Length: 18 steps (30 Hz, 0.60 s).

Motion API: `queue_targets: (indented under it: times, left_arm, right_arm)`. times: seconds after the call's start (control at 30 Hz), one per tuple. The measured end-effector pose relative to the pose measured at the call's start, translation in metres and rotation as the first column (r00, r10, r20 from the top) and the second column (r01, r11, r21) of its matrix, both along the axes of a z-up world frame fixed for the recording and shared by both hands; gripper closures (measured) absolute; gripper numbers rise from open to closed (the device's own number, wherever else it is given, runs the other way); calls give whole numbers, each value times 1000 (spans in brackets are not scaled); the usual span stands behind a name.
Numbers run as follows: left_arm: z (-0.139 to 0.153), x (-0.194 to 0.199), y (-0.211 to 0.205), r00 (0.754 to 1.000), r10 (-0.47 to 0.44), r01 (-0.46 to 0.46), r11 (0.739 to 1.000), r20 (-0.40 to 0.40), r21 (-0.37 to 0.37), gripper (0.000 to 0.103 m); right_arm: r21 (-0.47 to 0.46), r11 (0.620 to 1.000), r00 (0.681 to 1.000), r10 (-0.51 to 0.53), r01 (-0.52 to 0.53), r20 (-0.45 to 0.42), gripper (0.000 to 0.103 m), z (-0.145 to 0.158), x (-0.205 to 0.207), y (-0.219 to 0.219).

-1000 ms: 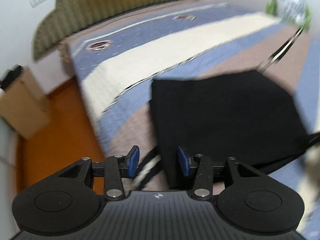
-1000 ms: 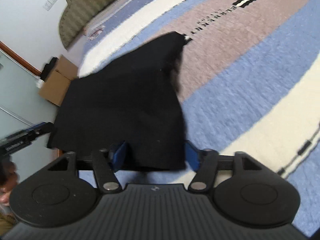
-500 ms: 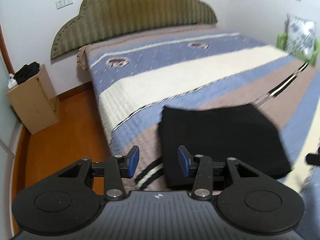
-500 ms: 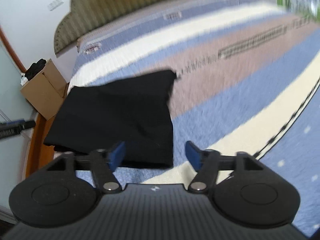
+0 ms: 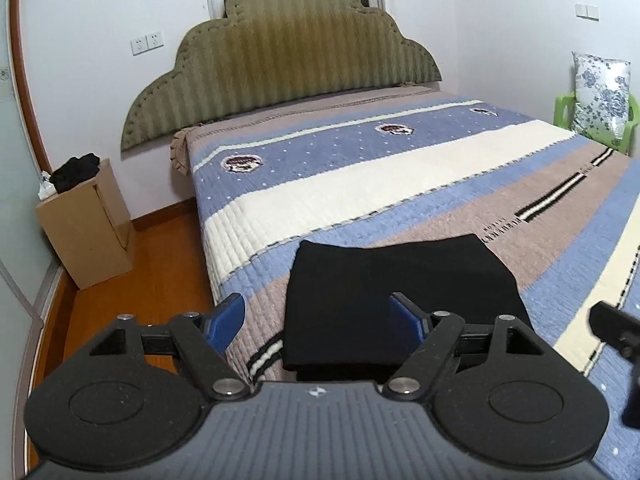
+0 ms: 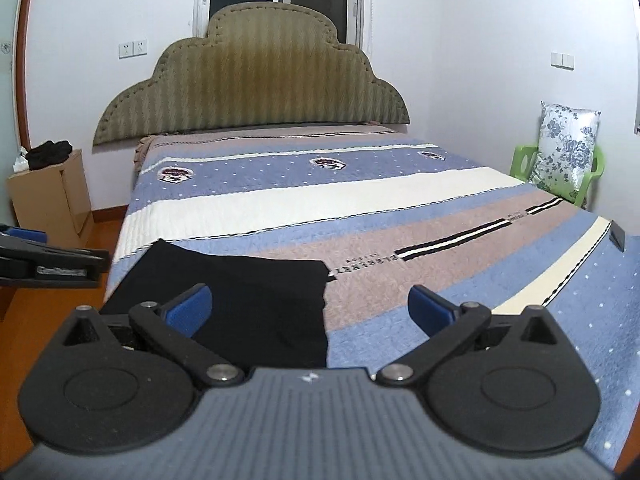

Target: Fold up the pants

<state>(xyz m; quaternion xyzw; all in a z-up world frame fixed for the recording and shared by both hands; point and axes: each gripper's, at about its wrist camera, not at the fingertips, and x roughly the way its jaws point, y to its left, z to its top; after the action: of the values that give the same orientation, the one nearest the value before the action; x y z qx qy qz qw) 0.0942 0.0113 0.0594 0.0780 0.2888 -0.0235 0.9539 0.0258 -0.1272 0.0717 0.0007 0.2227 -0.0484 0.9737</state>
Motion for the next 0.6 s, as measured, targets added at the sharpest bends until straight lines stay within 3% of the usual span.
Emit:
queue_targets:
  times: [0.27,0.6]
  left_arm:
    - [-12,-6,4,999,1,-2,1000,-42,-30,24]
    - [-35,-8,7,996,18,-21,999,-90,-34,24]
  right_arm:
    - [48,999,999,-25,26,-21,0,-19,-13,11]
    - [43,997,997,-57,60,-52,0,-48,-22,20]
